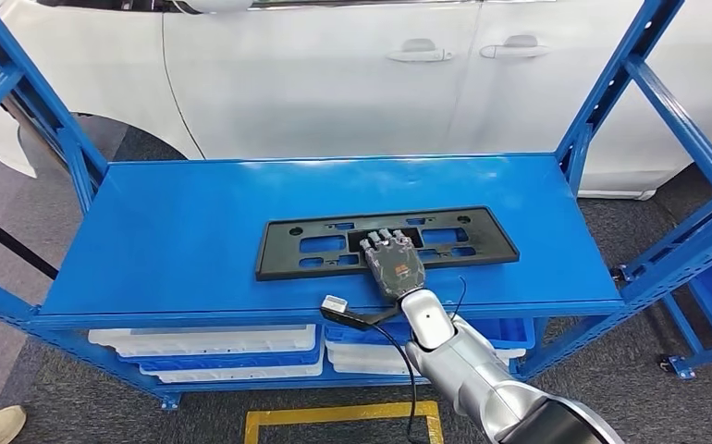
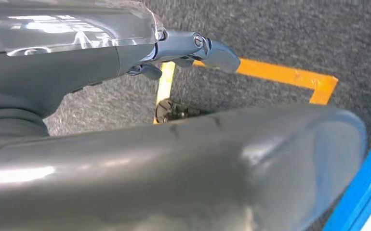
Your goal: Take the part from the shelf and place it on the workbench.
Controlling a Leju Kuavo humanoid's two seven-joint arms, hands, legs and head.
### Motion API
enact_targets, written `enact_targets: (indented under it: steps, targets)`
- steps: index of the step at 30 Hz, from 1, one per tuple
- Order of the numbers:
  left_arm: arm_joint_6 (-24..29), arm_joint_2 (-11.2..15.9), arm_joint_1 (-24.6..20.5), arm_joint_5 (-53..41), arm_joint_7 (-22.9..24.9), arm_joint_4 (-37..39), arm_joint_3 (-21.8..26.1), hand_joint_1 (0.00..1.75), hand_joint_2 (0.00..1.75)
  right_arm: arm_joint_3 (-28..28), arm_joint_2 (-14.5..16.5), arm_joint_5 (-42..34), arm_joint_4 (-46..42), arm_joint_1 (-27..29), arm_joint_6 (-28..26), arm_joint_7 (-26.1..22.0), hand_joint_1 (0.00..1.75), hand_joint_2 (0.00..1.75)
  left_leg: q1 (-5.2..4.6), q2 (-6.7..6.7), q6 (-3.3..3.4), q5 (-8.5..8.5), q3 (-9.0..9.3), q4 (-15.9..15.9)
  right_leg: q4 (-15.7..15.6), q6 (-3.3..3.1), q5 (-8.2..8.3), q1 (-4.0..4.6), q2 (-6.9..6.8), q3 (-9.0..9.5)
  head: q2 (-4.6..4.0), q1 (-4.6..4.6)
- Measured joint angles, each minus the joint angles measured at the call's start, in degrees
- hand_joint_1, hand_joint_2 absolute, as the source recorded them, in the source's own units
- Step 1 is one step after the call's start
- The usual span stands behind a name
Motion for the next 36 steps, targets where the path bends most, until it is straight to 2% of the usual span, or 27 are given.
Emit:
enact_targets:
  steps: [2,4,5,6,7,8,10,11,12,14,16,18,20,21,22,23,25,26,27,29,31,32,33,35,36]
  targets:
    - [0.01,0.0,-0.05,0.03,-0.05,0.0,0.0,0.0,0.0,-0.51,-0.05,0.3,0.22,0.02,-0.07,-0.58,1.75,1.75,0.28,0.12,0.61,0.42,0.02,-0.42,4.11,0.47,-2.68,-0.07,-0.02,-1.88,0.0,0.0]
    - [0.02,0.02,-0.04,0.07,-0.54,0.0,0.01,0.0,0.0,-1.03,-0.08,0.48,0.46,0.11,-0.1,-1.19,1.75,1.75,0.2,0.16,0.83,0.47,-0.17,-0.42,11.87,0.75,-6.46,-0.18,-0.04,-5.59,0.0,0.0]
    - [-0.01,0.02,-0.02,0.08,-1.09,0.0,0.01,0.0,0.44,-1.22,-0.09,0.51,0.58,0.16,-0.11,-1.44,1.75,1.75,0.17,0.16,0.84,0.47,-0.21,-0.4,14.89,0.86,-7.4,-0.25,-0.04,-7.08,0.0,0.0]
    - [-0.1,0.03,0.0,0.05,-1.86,0.0,0.02,0.0,0.87,-1.39,-0.09,0.54,0.67,0.17,-0.14,-1.67,1.75,1.75,0.16,0.15,0.81,0.45,-0.2,-0.37,15.99,0.94,-7.21,-0.34,-0.05,-7.65,0.0,0.0]
    - [-0.23,0.03,0.01,0.02,-2.71,0.0,0.02,0.0,1.31,-1.55,-0.09,0.56,0.73,0.16,-0.15,-1.86,1.75,1.75,0.17,0.13,0.76,0.41,-0.13,-0.34,14.83,0.98,-5.96,-0.44,-0.08,-7.1,0.0,0.0]
    - [-0.37,0.02,0.01,-0.02,-3.6,0.0,0.0,0.0,1.75,-1.74,-0.09,0.56,0.76,0.12,-0.16,-2.08,1.75,1.75,0.18,0.08,0.65,0.32,-0.01,-0.28,11.43,0.94,-3.92,-0.54,-0.12,-5.42,0.0,0.0]
    - [-0.32,0.01,-0.01,-0.09,-4.89,0.0,-0.05,0.0,1.75,-2.28,-0.09,0.42,0.72,0.0,-0.17,-2.99,1.75,1.75,0.07,-0.05,0.24,0.03,0.1,-0.01,3.41,0.6,-0.73,-0.54,-0.24,-1.47,0.0,0.0]
    - [-0.12,0.01,-0.02,-0.11,-5.21,0.0,-0.08,0.0,1.75,-2.55,-0.05,0.24,0.58,0.0,-0.17,-3.63,1.75,1.75,-0.01,-0.12,-0.06,-0.09,0.08,0.13,0.81,0.32,0.03,-0.48,-0.27,-0.25,0.0,0.0]
    - [0.17,0.02,-0.02,-0.19,-5.32,0.0,-0.09,0.0,1.75,-2.86,-0.02,-0.09,0.26,0.04,-0.17,-4.47,1.75,1.75,-0.06,-0.16,-0.38,-0.16,0.03,0.2,-0.25,0.03,0.11,-0.33,-0.26,0.19,0.0,0.0]
    - [0.63,0.04,0.0,-0.38,-5.28,0.0,-0.09,0.0,1.75,-3.51,-0.01,-1.39,-0.67,0.2,-0.17,-6.4,1.75,1.75,0.03,-0.18,-1.1,-0.18,0.02,0.12,-0.45,-0.68,0.26,-0.16,-0.2,0.18,0.0,0.0]
    - [0.82,0.1,0.05,-0.5,-5.2,0.0,-0.09,0.0,1.75,-4.58,0.06,-4.71,-2.36,0.48,-0.17,-9.88,1.75,1.75,0.25,-0.16,-1.74,-1.27,-0.5,1.49,-0.91,-1.43,0.52,-0.27,-0.21,0.35,0.0,-0.01]
    - [0.73,0.16,0.07,-0.52,-5.29,0.0,-0.09,0.0,1.75,-5.98,0.38,-10.95,-4.73,1.01,-0.17,-15.95,1.75,1.75,0.44,-0.14,-2.2,-4.54,-2.98,7.18,-1.18,-1.93,0.67,-0.37,-0.2,0.45,0.0,-0.01]
    - [0.34,0.16,0.12,-0.57,-5.93,0.0,-0.1,0.0,1.75,-7.77,0.71,-20.43,-7.76,2.03,-0.01,-24.51,1.75,1.75,0.53,-0.13,-2.51,-7.89,-6.66,15.05,-1.16,-2.12,0.64,-0.22,-0.18,0.44,0.0,0.0]
    - [0.07,0.17,0.15,-0.62,-6.34,0.0,-0.12,0.0,1.75,-8.55,0.8,-25.49,-9.42,2.65,0.28,-28.67,1.75,1.75,0.54,-0.13,-2.59,-8.33,-7.73,17.2,-1.15,-2.14,0.62,-0.15,-0.18,0.46,0.0,0.0]
    - [-0.22,0.19,0.19,-0.71,-6.77,0.0,-0.14,0.0,1.75,-9.17,0.86,-30.72,-11.33,3.2,0.74,-32.42,1.75,1.75,0.54,-0.12,-2.61,-7.74,-7.86,17.33,-1.11,-2.13,0.59,-0.1,-0.13,0.5,0.0,0.0]
    - [-0.51,0.24,0.2,-0.87,-7.03,0.0,-0.19,0.0,1.75,-9.5,0.85,-35.7,-13.5,3.69,1.69,-35.3,1.75,1.75,0.55,-0.11,-2.56,-6.08,-6.75,14.94,-1.06,-2.08,0.56,-0.09,-0.07,0.58,0.0,0.0]
    - [-1.21,0.4,0.09,-1.24,-7.33,0.0,-0.37,0.0,1.75,-9.8,0.55,-47.77,-20.02,4.97,5.88,-40.48,1.75,1.75,0.55,-0.09,-2.23,-2.25,-2.53,6.47,-0.87,-1.78,0.39,-0.03,0.07,0.77,0.0,0.0]
    - [-1.77,0.52,-0.08,-1.31,-7.5,0.0,-0.45,0.0,1.75,-9.85,0.18,-55.93,-24.87,5.82,9.99,-42.84,1.75,1.75,0.45,-0.1,-1.91,-1.09,-0.82,3.06,-0.76,-1.51,0.3,0.05,0.14,0.79,0.0,0.0]
    - [-2.43,0.62,-0.3,-1.26,-7.7,0.0,-0.5,0.0,1.75,-9.86,-0.29,-64.75,-30.37,6.76,14.91,-44.68,1.75,1.75,0.33,-0.12,-1.55,-0.65,0.12,1.07,-0.68,-1.2,0.26,0.13,0.18,0.73,0.0,0.0]
    - [-3.77,0.8,-0.79,-0.8,-8.23,0.0,-0.51,0.0,1.75,-9.85,-1.25,-81.75,-42.04,8.7,25.44,-46.68,1.75,1.75,0.01,-0.23,-0.8,-0.58,0.13,0.49,-0.72,-0.47,0.36,0.15,0.2,0.53,0.0,0.0]
    - [-4.63,0.86,-1.09,-0.22,-8.71,0.0,-0.5,0.0,1.75,-10.21,-1.76,-91.7,-52.06,10.65,35.14,-47.03,1.75,1.75,0.13,-0.24,-0.04,-0.2,0.04,0.17,-0.06,0.21,-0.17,-0.03,0.11,0.16,0.0,0.0]
    - [-4.92,0.87,-1.18,0.09,-9.04,0.0,-0.49,0.0,1.75,-10.58,-1.84,-94.79,-56.52,11.45,40.15,-47.16,1.75,1.75,0.23,-0.2,0.32,-0.02,0.03,-0.02,1.52,0.48,-1.31,-0.08,0.08,-0.55,0.0,0.0]
    - [-5.1,0.89,-1.26,0.35,-9.44,0.0,-0.48,0.0,1.75,-10.96,-1.87,-97.45,-60.64,12.17,44.99,-47.27,1.75,1.75,0.3,-0.16,0.6,0.11,0.03,-0.15,4.4,0.7,-3.1,-0.15,0.07,-1.84,0.0,0.0]
    - [-5.28,0.92,-1.38,0.7,-10.22,0.0,-0.45,0.0,1.75,-11.53,-1.86,-102.27,-67.44,13.53,52.29,-47.37,1.75,1.75,0.22,-0.14,0.88,0.1,-0.05,-0.15,12.25,1.01,-6.91,-0.19,0.05,-5.46,0.0,0.0]
    - [-5.31,0.93,-1.38,0.8,-10.52,0.0,-0.43,0.0,1.75,-11.64,-1.87,-104.34,-70.0,14.26,54.6,-47.11,1.75,1.75,0.19,-0.16,0.93,0.05,-0.04,-0.13,15.24,1.1,-7.8,-0.22,0.05,-6.91,0.0,0.0]
